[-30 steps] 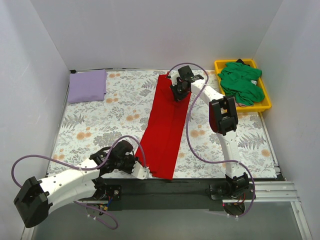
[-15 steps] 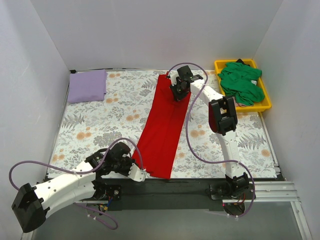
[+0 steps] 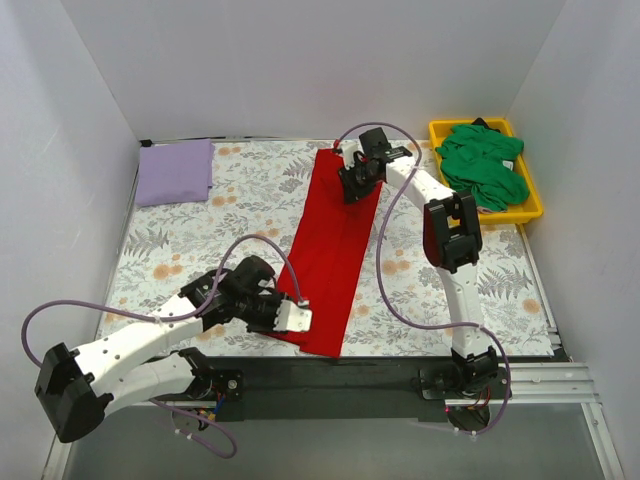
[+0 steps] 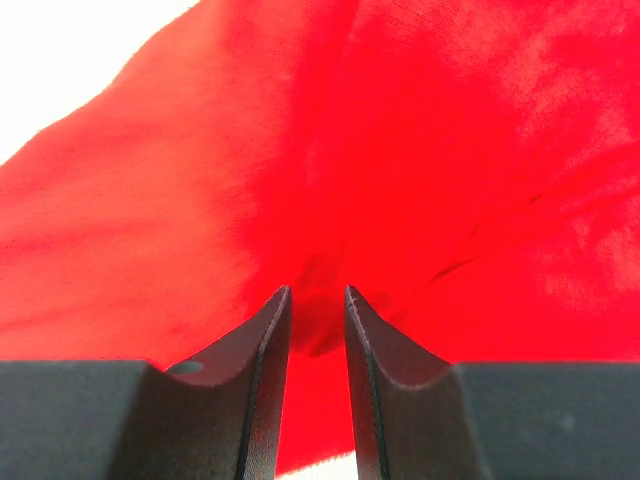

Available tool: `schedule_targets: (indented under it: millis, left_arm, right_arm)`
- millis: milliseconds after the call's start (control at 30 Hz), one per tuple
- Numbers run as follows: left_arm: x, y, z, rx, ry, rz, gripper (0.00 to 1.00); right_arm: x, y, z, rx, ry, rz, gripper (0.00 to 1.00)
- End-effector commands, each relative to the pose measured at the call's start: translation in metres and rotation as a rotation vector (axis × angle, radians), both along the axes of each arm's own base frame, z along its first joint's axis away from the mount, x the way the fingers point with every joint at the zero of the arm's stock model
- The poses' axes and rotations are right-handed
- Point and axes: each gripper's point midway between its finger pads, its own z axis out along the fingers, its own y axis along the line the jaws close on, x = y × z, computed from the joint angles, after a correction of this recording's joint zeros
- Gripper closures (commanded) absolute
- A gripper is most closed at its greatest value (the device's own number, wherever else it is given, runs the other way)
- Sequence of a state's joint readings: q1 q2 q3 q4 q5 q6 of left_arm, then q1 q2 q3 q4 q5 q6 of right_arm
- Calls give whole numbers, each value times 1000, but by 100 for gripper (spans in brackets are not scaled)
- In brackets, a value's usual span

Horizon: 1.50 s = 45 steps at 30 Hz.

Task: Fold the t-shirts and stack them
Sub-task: Fold the tshirt

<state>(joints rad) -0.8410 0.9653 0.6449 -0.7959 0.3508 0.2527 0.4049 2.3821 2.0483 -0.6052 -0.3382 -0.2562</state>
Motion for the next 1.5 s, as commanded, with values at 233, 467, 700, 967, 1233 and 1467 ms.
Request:
schedule_targets:
  millis: [233, 467, 700, 967, 1233, 1467]
  left_arm:
    - [25, -54, 46, -197, 125, 268, 71]
    - [49, -56, 39, -237, 84, 436, 73]
    - [52, -53, 43, -247, 168, 517, 73]
    - [69, -42, 40, -274, 260, 625, 73]
    - [82, -42, 46, -302, 319, 659, 73]
    - [64, -46, 55, -323, 278, 434, 66]
  right_arm:
    - [-30, -11, 66, -5, -57, -1, 81]
    - [-60, -9, 13, -106, 52, 15, 84]
    - [-56, -17, -29, -245, 66, -2, 86]
    - [-1, -39, -57, -356, -22, -40, 88]
    - [45, -39, -19, -316, -179, -36, 81]
    - [-4, -33, 88, -180, -281, 111, 39]
